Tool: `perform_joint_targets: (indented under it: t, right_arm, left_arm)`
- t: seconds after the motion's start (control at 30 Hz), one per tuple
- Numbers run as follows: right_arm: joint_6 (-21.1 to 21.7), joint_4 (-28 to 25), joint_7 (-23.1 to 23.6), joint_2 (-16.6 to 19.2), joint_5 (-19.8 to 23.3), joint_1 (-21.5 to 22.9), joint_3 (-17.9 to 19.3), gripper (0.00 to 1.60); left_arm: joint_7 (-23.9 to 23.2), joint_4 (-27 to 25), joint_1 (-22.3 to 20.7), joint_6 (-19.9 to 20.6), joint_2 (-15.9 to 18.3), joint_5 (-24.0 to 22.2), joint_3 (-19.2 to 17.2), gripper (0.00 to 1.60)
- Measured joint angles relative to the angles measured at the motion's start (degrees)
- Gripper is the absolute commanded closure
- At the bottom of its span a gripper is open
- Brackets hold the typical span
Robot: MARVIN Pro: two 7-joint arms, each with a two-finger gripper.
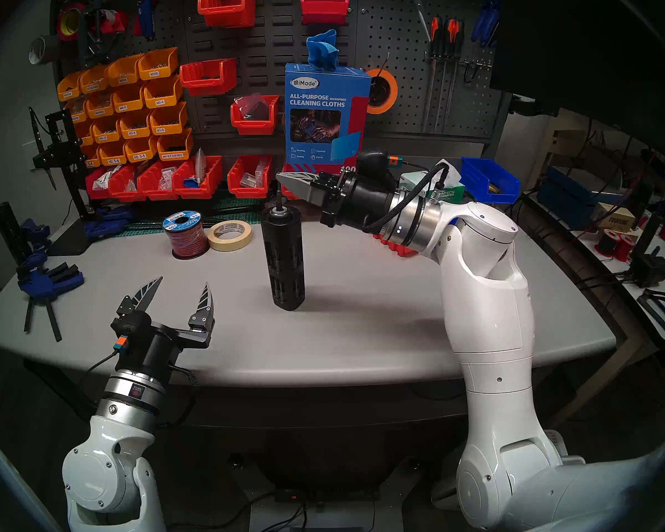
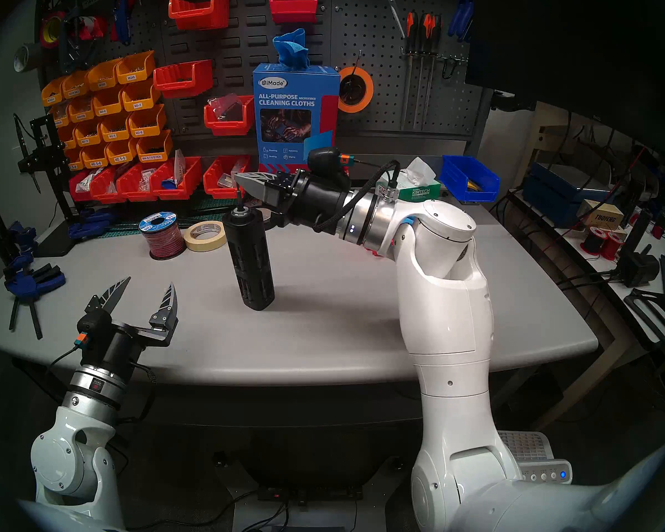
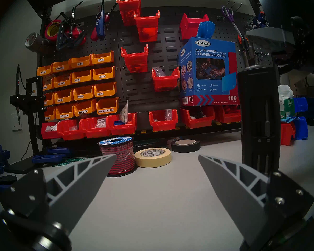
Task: Pick a screwdriver bit and insert it into the screwdriver
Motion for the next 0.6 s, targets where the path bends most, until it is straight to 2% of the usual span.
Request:
perform_joint_targets:
  t: [0.6]
  right_arm:
    - [0.3,0.5,0.0,0.1,0.0,0.4,-0.4,1.6]
  left_arm:
    - [-0.3,0.0,-0.1,0.0,-0.3,0.1,-0.1,0.0]
